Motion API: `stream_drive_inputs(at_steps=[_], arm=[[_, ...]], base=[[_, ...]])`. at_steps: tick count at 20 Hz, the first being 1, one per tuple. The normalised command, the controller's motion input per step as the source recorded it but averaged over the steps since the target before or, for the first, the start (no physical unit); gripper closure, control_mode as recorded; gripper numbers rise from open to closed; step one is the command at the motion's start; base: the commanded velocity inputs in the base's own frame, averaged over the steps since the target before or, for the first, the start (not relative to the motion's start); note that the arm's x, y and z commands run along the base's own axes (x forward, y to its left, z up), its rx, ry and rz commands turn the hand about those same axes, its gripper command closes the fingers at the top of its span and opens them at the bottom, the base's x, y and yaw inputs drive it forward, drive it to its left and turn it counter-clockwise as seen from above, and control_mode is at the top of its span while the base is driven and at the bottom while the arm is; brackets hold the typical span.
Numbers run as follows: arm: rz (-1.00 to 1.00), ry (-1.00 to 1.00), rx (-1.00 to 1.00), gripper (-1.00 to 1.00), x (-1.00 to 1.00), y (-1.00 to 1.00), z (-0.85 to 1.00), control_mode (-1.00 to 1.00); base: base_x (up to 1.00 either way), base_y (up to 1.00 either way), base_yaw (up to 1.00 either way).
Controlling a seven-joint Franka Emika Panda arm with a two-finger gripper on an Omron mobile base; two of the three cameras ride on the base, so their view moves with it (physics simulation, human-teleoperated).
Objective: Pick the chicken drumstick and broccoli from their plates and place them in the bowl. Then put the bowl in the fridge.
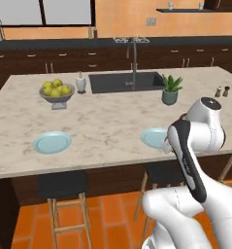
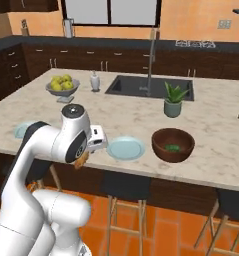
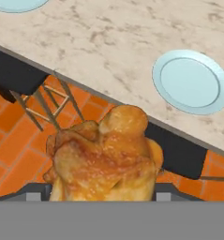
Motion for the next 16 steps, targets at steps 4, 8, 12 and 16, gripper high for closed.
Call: stream_drive_inputs(at_steps=[4, 8, 12, 16], arm=[[0.00, 0.00, 0.00, 1.00, 0.00, 0.00, 0.00, 1.00], [0.00, 0.00, 0.00, 1.00, 0.00, 0.00, 0.00, 1.00], [0.00, 0.00, 0.00, 1.00, 0.00, 0.00, 0.00, 1.00], [0.00, 0.00, 0.00, 1.00, 0.00, 0.00, 0.00, 1.00]], base=[[0.12, -1.00, 0.00], [0.27, -0.86, 0.00], [0.78, -0.28, -0.01], [0.92, -0.09, 0.00]])
